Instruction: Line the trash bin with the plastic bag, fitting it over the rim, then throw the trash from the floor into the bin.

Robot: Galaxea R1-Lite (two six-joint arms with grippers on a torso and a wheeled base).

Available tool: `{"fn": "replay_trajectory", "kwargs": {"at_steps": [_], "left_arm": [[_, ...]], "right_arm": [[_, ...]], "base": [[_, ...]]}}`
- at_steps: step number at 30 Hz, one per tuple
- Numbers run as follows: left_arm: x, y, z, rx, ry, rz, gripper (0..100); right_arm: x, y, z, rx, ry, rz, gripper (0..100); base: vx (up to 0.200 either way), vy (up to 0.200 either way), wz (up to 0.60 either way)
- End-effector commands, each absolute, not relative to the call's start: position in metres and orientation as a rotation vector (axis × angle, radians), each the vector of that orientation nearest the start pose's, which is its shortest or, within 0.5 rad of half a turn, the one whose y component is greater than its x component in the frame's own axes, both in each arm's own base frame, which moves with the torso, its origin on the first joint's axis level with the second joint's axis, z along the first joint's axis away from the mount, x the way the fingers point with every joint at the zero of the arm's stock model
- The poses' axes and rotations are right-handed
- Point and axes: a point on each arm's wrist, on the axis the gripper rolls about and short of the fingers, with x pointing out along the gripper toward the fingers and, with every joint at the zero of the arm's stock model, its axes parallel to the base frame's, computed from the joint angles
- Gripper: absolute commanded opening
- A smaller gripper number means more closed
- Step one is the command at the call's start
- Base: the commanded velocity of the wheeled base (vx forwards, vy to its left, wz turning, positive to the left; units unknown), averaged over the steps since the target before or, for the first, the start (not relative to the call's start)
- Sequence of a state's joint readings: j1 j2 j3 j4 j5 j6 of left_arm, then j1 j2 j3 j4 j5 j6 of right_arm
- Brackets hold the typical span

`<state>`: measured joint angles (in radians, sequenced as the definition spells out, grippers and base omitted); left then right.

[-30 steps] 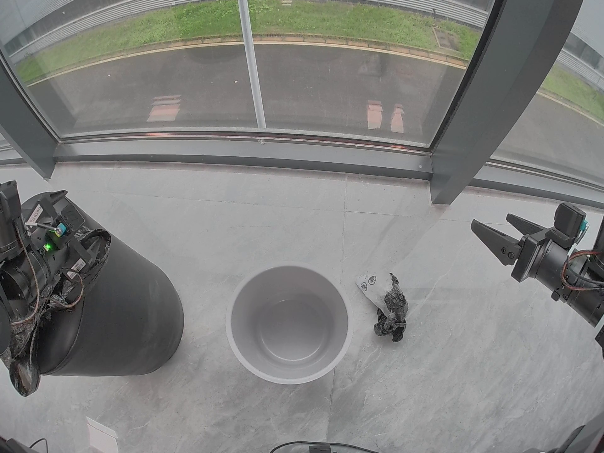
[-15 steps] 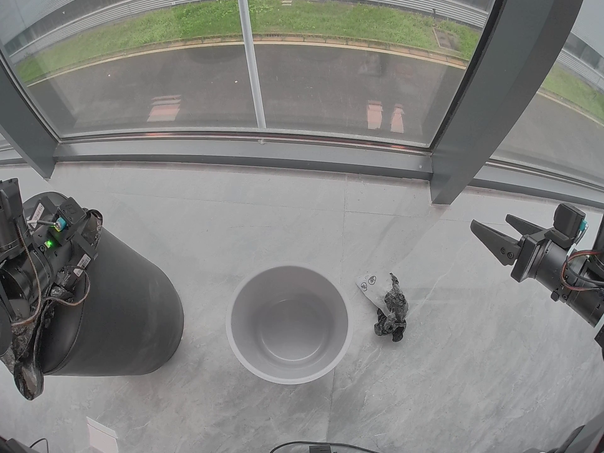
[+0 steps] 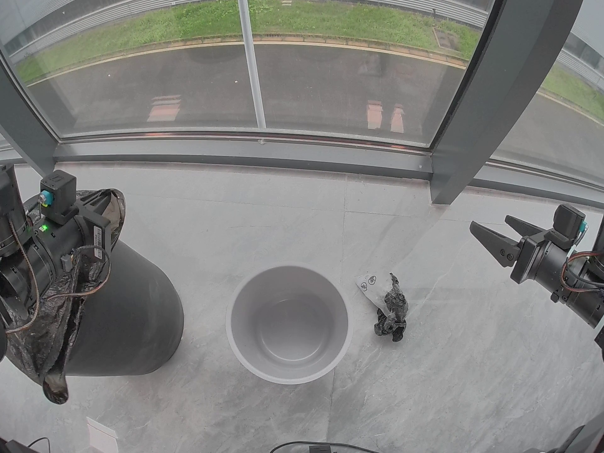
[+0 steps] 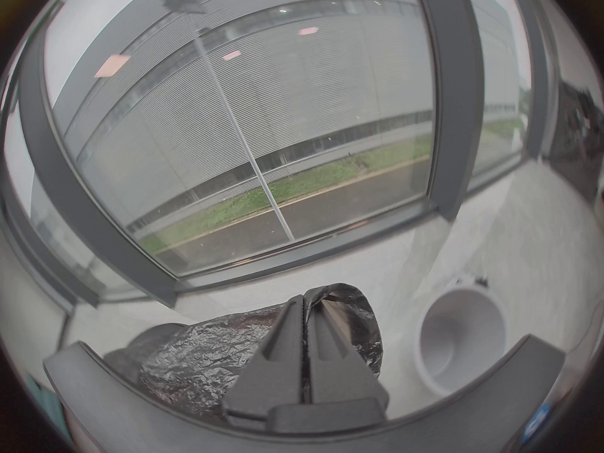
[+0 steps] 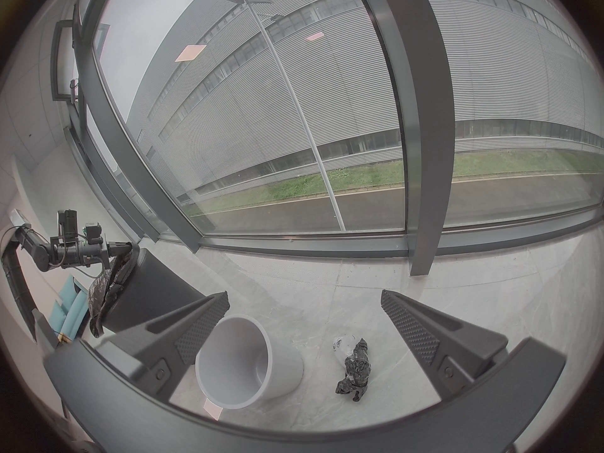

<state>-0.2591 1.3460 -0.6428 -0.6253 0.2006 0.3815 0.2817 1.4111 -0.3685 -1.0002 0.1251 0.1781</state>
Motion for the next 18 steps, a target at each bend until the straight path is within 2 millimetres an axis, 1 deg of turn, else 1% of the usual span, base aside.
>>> {"fn": "replay_trajectory", "kwargs": {"at_steps": [1,4,7,10,16,18], "left_arm": [[0.192,-0.062,0.246,0.188,-0.013,-0.136,0],[0.182,-0.063,0.253,0.026,-0.039,-0.183,0],[0.172,-0.061,0.261,-0.155,-0.06,-0.238,0],[0.159,-0.058,0.267,-0.328,-0.068,-0.314,0],[0.145,-0.054,0.273,-0.531,-0.018,-0.39,0],[0.145,-0.054,0.273,-0.54,-0.015,-0.393,0]], "right_arm": [[0.197,0.062,0.178,0.171,0.083,0.412,100],[0.196,0.065,0.175,0.17,0.095,0.425,100],[0.194,0.068,0.172,0.169,0.113,0.443,100],[0.192,0.073,0.169,0.166,0.127,0.468,100],[0.19,0.077,0.167,0.164,0.137,0.487,100],[0.19,0.077,0.167,0.164,0.137,0.487,100]], "base": [[0.0,0.0,0.0],[0.0,0.0,0.0],[0.0,0.0,0.0],[0.0,0.0,0.0],[0.0,0.0,0.0],[0.0,0.0,0.0]]}}
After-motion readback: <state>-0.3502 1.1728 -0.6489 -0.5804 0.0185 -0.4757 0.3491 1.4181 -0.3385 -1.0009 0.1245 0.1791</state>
